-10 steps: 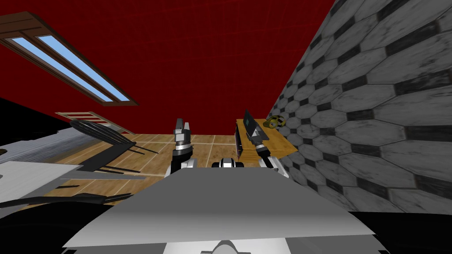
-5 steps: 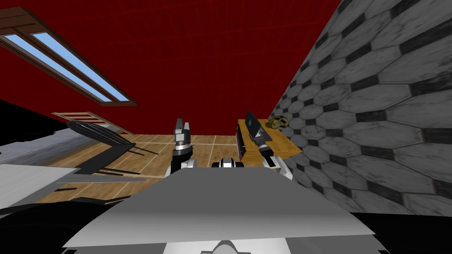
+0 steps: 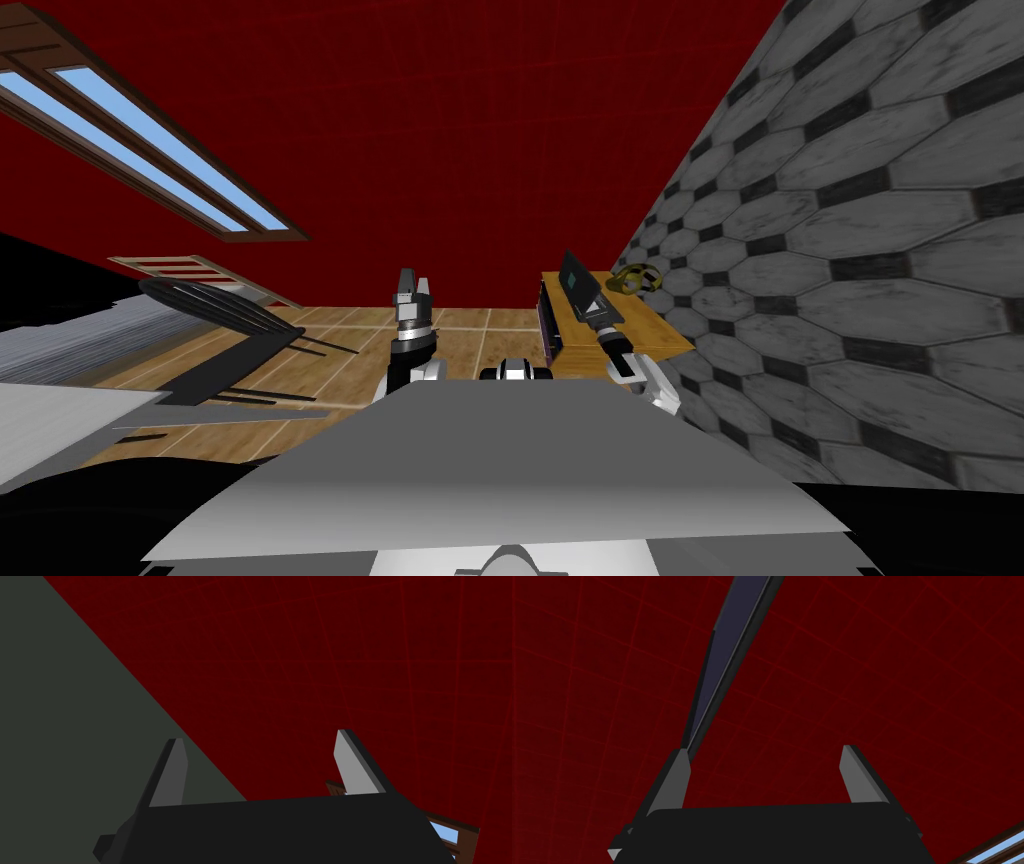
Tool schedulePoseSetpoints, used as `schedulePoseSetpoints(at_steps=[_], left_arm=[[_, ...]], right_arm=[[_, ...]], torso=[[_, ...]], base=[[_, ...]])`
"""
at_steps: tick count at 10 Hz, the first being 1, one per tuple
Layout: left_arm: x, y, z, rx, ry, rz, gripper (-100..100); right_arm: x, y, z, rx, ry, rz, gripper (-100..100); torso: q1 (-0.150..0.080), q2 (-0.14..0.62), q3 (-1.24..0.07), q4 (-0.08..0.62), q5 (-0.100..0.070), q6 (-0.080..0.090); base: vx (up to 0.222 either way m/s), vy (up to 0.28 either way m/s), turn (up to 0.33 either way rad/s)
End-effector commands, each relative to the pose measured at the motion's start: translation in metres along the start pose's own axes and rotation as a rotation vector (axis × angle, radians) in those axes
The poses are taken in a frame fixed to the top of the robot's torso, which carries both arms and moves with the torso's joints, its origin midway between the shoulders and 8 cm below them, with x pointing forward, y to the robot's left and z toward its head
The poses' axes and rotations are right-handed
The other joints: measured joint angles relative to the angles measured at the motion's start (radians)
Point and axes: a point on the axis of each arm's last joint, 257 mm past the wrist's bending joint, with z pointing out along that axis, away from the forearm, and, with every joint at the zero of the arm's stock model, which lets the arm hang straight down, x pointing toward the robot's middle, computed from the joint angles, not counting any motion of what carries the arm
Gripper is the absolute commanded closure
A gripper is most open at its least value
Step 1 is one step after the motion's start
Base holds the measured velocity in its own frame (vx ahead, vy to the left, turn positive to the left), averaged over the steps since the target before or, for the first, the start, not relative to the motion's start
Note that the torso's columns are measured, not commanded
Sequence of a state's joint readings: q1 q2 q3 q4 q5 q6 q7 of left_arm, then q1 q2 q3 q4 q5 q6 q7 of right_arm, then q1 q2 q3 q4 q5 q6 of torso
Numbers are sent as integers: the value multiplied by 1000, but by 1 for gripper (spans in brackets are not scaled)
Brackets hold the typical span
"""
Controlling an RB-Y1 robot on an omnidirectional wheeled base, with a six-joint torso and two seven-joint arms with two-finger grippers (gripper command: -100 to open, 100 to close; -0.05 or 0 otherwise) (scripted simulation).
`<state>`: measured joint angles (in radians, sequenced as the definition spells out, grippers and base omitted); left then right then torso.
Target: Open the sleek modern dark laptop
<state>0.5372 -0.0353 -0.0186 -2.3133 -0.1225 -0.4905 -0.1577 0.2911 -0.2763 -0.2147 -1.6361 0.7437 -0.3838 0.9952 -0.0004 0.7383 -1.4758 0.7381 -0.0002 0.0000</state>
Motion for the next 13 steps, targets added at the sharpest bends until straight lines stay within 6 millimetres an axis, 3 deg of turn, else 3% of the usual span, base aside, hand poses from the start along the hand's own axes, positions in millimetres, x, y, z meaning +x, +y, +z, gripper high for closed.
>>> schedulePoseSetpoints(at_steps=[1, 5, 7, 8, 13], left_arm=[[0, 0, 0, 0, 0, 0, 0], [0, 0, 0, 0, 0, 0, 0], [0, 0, 0, 0, 0, 0, 0], [0, 0, 0, 0, 0, 0, 0], [0, 0, 0, 0, 0, 0, 0]], right_arm=[[14, -24, -1, 21, 41, -124, -100], [26, -62, -4, 38, 89, -303, -100], [24, -56, -4, 37, 84, -282, -100], [24, -56, -4, 37, 84, -281, 100], [31, -61, 14, 62, 85, -46, 100]], torso=[[0, 0, 0, 0, 0, 0], [1, 0, 0, 0, 0, 0], [-1, 1, 0, 0, 0, 0], [-1, 1, 1, 0, 0, 0], [-3, -2, -1, -1, -1, 3]], base=[[41, 49, -7], [37, 46, -9], [8, 9, -1], [0, 0, 0], [-51, -85, 41]])
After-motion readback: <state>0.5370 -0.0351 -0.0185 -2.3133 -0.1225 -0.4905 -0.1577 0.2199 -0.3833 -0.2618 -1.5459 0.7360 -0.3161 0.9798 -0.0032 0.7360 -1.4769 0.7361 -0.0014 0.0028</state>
